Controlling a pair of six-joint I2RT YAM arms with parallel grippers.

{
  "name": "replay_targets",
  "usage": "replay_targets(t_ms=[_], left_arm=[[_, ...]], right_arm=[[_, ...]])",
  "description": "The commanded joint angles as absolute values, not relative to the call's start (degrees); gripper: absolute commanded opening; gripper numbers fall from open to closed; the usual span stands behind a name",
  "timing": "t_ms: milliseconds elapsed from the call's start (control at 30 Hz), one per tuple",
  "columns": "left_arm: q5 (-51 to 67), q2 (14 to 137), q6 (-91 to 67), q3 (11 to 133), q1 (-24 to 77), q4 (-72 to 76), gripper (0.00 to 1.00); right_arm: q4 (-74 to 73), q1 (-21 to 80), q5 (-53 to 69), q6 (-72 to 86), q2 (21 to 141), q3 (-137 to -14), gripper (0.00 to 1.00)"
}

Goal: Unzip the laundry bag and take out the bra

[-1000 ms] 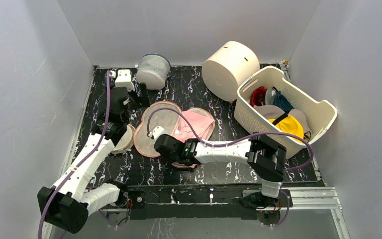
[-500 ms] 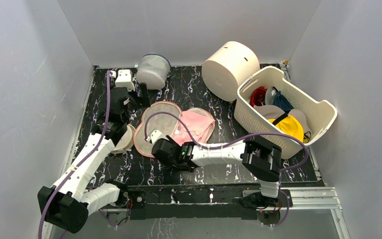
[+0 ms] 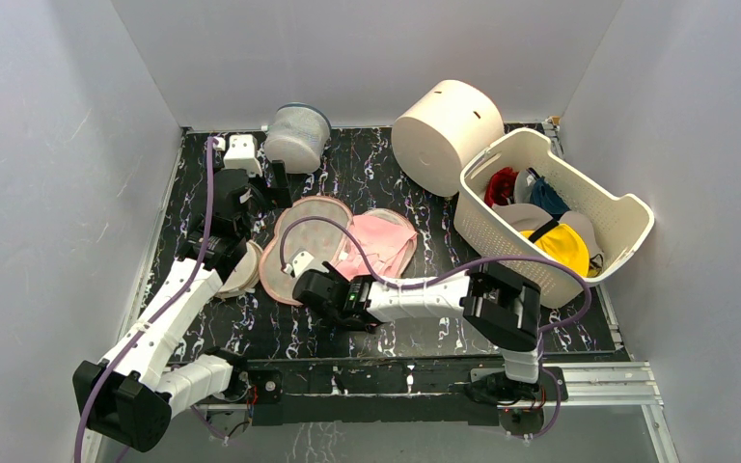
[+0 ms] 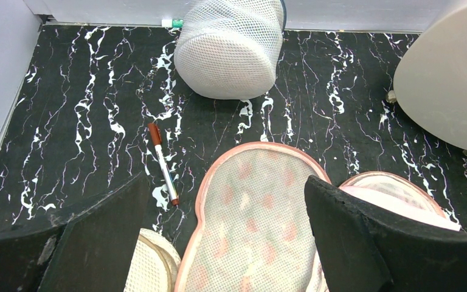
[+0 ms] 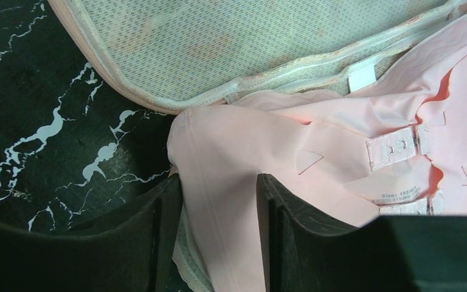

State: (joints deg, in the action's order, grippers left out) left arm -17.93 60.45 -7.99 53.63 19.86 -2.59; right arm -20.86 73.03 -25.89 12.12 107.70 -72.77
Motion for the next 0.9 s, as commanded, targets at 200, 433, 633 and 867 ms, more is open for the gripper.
replay_targets(t_ms=[200,433,633,867], left_arm=[[-17.4,60.0,-8.4,54.3,19.9,-1.7,0.98],[-17.3,60.2,-8.4,54.4,19.9,-1.7,0.98],[-17.2,60.2,-8.5,54.5,19.9,-1.8,0.98],[-16.9,60.5,-8.6,54.5,19.9,-1.8,0.98]], right_arm=[[-19.1,73.3,-27.6,12.2,109.2,-76.1,0.46],[-18.9,73.3,-28.0,12.1,108.6,-75.8,0.28],[-19.0,73.3,-28.8,12.0,105.9,-75.6,0.10],[-17.7,73.3,-28.6,12.3,101.6,-73.9,0.03]])
